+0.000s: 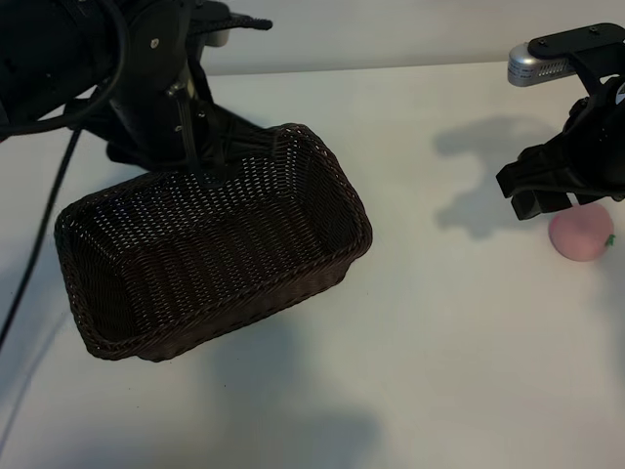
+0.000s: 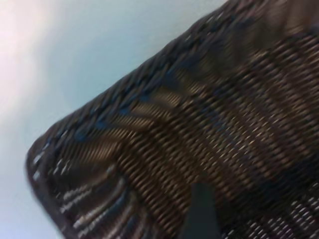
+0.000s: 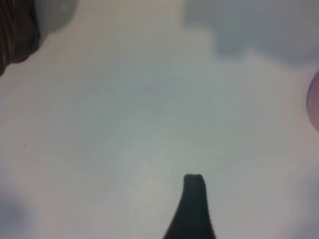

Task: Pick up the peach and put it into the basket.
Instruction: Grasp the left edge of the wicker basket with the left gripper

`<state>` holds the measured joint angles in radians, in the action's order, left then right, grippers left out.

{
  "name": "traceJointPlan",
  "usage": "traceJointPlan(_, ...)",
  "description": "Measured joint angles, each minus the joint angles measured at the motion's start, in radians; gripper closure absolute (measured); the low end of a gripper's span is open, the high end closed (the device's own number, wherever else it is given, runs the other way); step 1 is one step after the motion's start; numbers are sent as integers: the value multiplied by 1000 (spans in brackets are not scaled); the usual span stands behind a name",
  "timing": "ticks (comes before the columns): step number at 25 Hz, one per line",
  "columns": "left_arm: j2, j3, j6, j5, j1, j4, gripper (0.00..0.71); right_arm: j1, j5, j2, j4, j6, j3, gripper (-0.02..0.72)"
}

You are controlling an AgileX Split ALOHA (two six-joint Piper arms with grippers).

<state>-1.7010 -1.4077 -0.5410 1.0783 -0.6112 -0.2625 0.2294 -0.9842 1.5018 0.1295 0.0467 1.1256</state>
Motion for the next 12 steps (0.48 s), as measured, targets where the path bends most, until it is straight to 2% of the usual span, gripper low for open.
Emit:
traceJointPlan(3, 25, 0, -21, 67, 1, -36, 135, 0, 0, 0, 0, 0, 0, 109)
traceJointPlan(6, 95, 33, -47, 80, 15, -55, 135, 0, 0, 0, 0, 0, 0, 109)
traceJointPlan(12, 296, 224, -95, 67, 112, -58, 135, 0, 0, 0, 4, 0, 0, 110)
